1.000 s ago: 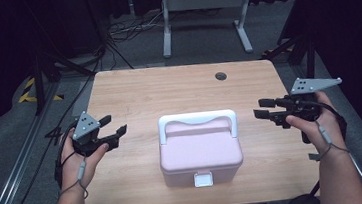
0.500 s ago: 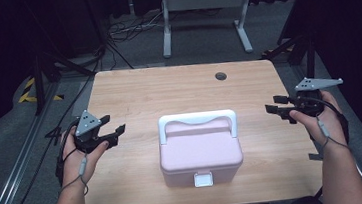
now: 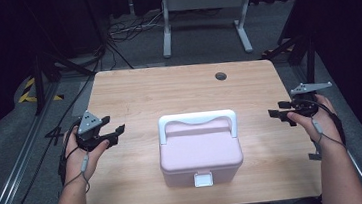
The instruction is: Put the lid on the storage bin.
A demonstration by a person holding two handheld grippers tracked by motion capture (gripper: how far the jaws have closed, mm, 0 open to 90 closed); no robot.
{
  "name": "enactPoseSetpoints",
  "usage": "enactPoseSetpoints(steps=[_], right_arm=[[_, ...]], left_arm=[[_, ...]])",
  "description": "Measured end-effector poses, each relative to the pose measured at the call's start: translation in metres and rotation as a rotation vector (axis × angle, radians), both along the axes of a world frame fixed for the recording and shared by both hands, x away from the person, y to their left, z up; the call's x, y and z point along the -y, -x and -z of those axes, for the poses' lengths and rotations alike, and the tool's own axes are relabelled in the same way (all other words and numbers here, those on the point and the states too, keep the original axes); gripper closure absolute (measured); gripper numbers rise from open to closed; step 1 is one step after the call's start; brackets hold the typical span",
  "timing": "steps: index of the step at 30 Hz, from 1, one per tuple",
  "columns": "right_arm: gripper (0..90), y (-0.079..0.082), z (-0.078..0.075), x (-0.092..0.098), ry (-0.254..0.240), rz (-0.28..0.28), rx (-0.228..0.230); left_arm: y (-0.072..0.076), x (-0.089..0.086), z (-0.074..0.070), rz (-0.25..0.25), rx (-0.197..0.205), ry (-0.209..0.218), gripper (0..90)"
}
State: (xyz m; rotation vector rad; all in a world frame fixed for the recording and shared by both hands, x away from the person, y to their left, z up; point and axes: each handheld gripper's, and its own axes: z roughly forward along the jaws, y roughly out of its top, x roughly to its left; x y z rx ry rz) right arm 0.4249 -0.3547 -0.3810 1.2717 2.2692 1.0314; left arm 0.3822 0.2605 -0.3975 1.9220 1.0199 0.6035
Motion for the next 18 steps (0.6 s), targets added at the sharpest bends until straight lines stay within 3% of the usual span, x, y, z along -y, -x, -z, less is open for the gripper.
enactPoseSetpoints(steps=[3, 11, 18], right_arm=[[41.1, -0.003, 0.006, 0.002, 0.021, 0.010, -0.017], [39.3, -0.012, 0.030, 0.002, 0.087, 0.022, -0.129], [38.5, -0.012, 0.041, -0.004, 0.089, 0.021, -0.150]], left_arm=[[-0.003, -0.001, 0.006, -0.006, -0.014, -0.009, 36.6], [-0.006, -0.005, 0.012, -0.018, -0.035, -0.009, 36.2], [-0.012, -0.008, 0.017, -0.030, -0.054, -0.025, 35.9]])
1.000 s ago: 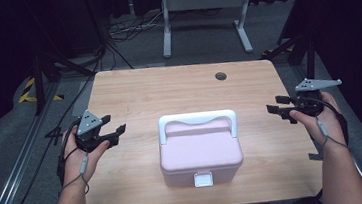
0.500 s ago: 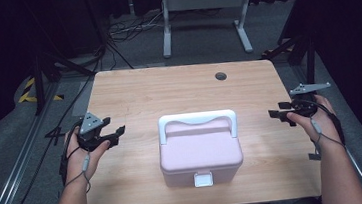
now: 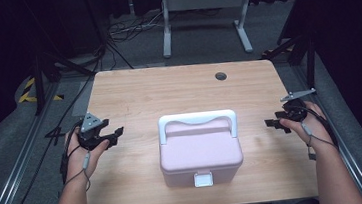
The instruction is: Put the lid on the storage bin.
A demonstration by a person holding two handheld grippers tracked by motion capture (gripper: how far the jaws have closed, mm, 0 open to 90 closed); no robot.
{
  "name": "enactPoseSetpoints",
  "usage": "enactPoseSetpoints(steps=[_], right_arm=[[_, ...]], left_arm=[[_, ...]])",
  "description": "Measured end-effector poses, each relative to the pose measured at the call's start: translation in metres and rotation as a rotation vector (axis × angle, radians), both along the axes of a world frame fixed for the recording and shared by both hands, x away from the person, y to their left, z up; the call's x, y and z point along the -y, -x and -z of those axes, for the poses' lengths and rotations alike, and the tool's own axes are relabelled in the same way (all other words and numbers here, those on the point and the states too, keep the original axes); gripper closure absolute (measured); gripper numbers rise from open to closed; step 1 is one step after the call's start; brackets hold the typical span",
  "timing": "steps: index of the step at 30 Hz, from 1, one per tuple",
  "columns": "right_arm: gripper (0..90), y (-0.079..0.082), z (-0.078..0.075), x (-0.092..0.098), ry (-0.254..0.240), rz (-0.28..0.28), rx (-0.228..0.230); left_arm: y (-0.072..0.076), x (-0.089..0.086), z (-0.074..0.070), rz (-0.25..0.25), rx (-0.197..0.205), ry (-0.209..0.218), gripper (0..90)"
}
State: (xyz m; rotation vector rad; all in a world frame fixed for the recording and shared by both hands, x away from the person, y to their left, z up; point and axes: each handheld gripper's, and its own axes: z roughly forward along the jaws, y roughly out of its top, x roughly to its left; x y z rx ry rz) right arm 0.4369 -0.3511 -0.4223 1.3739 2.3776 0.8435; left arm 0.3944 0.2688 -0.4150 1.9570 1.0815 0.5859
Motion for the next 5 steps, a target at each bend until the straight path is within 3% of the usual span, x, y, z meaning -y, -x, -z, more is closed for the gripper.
enactPoseSetpoints(steps=[5], right_arm=[[38.4, 0.0007, 0.0008, 0.0003, -0.003, 0.005, 0.001]], left_arm=[[-0.0011, -0.0006, 0.0007, 0.001, -0.002, 0.006, 35.6]])
